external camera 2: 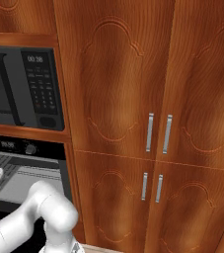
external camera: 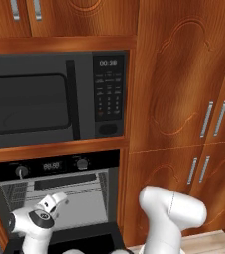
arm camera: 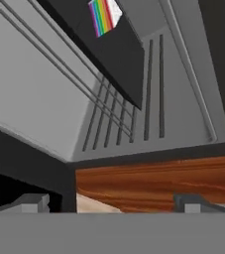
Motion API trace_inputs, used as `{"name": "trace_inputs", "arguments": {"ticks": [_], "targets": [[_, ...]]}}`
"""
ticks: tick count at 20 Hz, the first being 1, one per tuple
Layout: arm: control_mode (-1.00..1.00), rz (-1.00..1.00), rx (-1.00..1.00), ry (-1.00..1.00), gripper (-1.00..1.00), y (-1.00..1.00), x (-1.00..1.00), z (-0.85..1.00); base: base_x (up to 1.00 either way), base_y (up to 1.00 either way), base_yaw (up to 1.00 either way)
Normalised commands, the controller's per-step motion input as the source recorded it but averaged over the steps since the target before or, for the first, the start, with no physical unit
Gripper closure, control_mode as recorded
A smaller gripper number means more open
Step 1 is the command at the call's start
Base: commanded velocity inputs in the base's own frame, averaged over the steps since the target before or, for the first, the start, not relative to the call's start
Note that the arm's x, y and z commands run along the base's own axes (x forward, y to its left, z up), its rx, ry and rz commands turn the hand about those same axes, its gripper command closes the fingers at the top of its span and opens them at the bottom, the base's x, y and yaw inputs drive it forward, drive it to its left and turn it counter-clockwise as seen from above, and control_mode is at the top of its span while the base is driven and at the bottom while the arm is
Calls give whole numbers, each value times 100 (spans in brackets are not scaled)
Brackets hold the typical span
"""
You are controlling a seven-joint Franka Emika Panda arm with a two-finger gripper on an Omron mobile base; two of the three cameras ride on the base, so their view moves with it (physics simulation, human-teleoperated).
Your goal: Take the baked cake out of the oven and place it on the plate for cooling. Then close the oven door.
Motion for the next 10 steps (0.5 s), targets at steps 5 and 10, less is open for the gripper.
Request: {"name": "trace_inputs", "arguments": {"ticks": [5, 10], "targets": [[-100, -1, 11, -25, -100, -19, 21, -4, 0, 0, 0], [-100, -3, 22, -14, -100, -18, 18, 1, 0, 0, 0]]}}
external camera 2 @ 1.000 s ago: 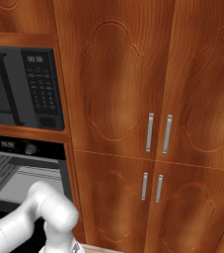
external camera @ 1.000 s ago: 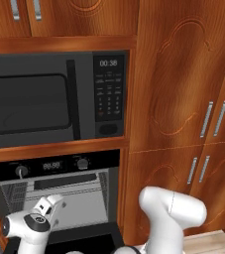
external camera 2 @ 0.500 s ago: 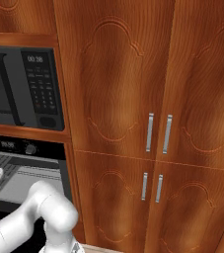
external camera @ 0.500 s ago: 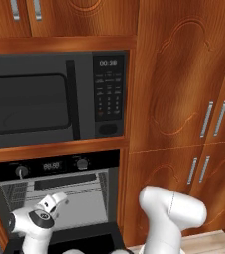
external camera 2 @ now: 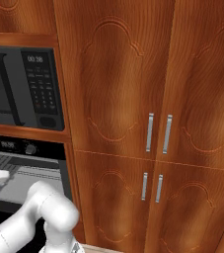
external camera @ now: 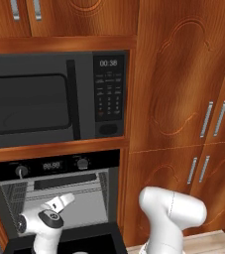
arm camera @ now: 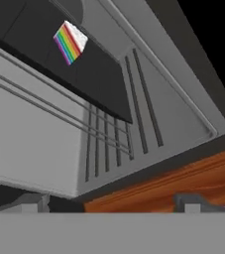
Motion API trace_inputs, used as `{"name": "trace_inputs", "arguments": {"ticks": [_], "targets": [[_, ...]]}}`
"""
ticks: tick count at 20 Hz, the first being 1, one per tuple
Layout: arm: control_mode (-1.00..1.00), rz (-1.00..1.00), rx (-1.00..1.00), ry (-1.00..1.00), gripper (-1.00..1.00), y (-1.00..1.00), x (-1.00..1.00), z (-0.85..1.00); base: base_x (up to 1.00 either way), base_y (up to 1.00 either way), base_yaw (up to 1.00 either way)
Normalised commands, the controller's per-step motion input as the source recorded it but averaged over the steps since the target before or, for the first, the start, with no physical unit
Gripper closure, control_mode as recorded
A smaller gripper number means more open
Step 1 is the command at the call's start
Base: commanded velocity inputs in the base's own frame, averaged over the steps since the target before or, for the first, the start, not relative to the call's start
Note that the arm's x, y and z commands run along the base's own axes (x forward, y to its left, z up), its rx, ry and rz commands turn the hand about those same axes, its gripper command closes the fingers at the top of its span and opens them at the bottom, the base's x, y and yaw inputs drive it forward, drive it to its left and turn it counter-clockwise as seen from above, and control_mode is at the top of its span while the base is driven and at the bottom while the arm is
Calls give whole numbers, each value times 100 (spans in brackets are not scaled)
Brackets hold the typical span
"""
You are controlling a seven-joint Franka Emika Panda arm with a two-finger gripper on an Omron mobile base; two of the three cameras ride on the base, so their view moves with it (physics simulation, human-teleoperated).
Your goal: Take the baked cake out of the oven and place it on the plate for cooling. Then close the oven door.
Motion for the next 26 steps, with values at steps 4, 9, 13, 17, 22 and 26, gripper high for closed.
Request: {"name": "trace_inputs", "arguments": {"ticks": [4, 9, 13, 17, 22, 26], "targets": [[-100, 9, 25, -26, -100, -22, 7, -2, 0, 0, 0], [-100, 14, 17, -30, -100, -17, 9, -15, 0, 0, 0], [-100, 8, 22, -13, -100, -18, 9, 0, 0, 0, 0], [-100, 0, 28, -6, -100, -12, 32, 0, 0, 0, 0], [-100, 0, 28, -7, -100, 1, 33, 0, 0, 0, 0], [-100, 0, 23, -11, -100, 3, 24, -4, 0, 0, 0]]}}
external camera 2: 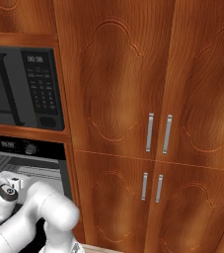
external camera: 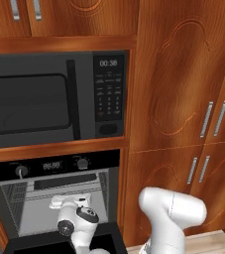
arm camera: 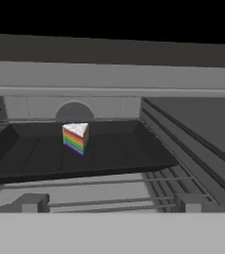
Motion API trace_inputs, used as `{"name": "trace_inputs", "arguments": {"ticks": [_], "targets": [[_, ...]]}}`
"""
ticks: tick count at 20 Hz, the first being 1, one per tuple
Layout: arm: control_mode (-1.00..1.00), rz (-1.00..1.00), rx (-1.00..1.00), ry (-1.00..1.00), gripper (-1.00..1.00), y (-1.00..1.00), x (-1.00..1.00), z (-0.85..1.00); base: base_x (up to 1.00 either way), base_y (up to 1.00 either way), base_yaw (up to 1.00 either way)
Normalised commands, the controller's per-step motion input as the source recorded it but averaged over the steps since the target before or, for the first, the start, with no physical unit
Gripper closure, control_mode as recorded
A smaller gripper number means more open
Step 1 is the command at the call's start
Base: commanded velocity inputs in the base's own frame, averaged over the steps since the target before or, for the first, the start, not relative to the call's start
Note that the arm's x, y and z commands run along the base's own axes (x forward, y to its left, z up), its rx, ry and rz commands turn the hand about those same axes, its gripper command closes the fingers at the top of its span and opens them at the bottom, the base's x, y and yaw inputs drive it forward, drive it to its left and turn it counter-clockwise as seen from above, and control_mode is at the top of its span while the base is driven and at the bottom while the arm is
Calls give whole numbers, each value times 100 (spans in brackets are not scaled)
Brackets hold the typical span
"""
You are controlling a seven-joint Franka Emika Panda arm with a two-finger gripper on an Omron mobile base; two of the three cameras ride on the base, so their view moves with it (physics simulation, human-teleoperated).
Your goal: Take the baked cake out of the oven and place it on the plate for cooling. Then close the oven door.
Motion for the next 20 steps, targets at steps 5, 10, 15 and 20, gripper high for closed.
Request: {"name": "trace_inputs", "arguments": {"ticks": [5, 10, 15, 20], "targets": [[-100, -3, 15, -1, -100, 10, 22, -29, 0, 0, 0], [-100, -4, 6, -5, -100, 21, 23, -7, 0, 0, 0], [-100, -4, 0, -1, -100, 15, 27, -4, 0, 0, 0], [-100, 0, -7, 1, -100, 23, 42, -32, 0, 0, 0]]}}
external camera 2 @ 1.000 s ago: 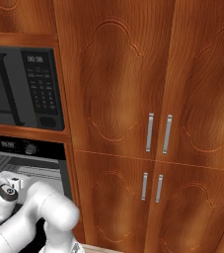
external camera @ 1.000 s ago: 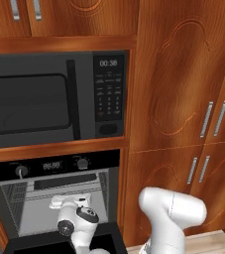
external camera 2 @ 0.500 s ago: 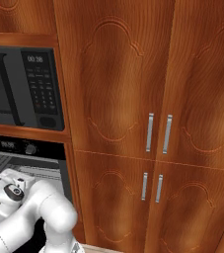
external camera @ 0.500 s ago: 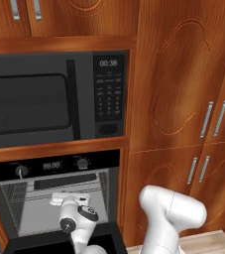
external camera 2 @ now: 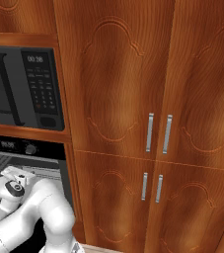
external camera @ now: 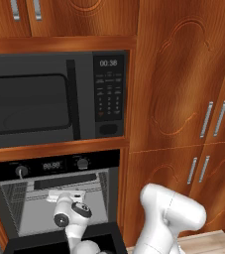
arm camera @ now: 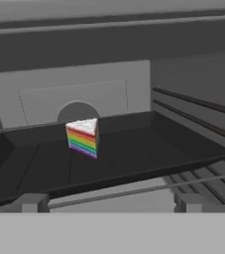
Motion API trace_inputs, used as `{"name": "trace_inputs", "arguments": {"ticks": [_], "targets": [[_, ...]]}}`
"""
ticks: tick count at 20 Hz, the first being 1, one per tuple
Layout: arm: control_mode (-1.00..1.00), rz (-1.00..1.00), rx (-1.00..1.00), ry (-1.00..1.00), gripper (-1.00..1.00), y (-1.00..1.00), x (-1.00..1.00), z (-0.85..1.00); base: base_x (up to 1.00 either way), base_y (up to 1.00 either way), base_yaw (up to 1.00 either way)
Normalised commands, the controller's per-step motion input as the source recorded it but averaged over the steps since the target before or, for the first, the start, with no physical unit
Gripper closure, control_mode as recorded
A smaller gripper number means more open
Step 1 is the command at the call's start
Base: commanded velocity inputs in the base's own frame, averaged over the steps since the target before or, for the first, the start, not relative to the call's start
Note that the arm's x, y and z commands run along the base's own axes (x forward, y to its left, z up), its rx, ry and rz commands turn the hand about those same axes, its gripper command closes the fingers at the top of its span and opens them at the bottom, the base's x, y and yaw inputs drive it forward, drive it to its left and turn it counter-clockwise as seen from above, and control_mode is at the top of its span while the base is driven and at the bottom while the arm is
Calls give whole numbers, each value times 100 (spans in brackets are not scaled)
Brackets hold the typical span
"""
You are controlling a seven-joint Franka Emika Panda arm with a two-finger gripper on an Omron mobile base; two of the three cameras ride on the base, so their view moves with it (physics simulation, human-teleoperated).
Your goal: Take the baked cake out of the oven and place it on the plate for cooling. Then close the oven door.
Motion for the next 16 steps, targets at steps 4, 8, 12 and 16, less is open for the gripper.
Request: {"name": "trace_inputs", "arguments": {"ticks": [4, 8, 12, 16], "targets": [[-100, 0, -11, 3, -100, 22, 40, -38, 0, 0, 0], [-100, 0, -8, 8, -100, 12, 40, -38, 0, 0, 0], [-100, 1, -13, 4, -100, 14, 20, -61, 0, 0, 0], [-100, 4, -9, 0, -100, 15, 16, -59, 0, 0, 0]]}}
